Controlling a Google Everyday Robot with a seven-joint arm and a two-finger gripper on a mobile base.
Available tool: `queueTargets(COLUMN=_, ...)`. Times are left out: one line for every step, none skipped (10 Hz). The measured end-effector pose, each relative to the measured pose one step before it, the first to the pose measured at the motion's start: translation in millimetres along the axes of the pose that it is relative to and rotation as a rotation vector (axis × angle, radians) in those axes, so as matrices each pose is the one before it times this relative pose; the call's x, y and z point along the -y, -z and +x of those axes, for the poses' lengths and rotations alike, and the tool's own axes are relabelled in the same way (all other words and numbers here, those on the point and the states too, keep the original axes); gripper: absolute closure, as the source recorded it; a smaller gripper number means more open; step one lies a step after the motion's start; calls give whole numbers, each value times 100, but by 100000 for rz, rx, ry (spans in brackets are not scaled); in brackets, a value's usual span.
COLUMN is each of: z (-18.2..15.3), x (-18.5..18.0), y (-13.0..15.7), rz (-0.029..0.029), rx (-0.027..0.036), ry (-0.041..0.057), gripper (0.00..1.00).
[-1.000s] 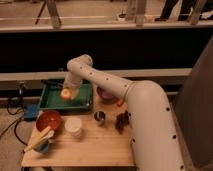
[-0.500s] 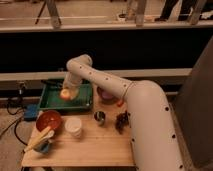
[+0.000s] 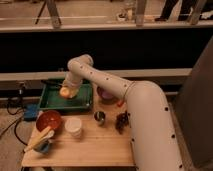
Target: Place apple in tray
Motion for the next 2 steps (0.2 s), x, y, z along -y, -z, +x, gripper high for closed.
queueTargets(z=-49, x=-16, y=-35, rz=-63, rx=417, ry=79, gripper=20)
queueTargets(z=-187, x=52, y=19, rz=330, rx=1076, ry=332, gripper=20)
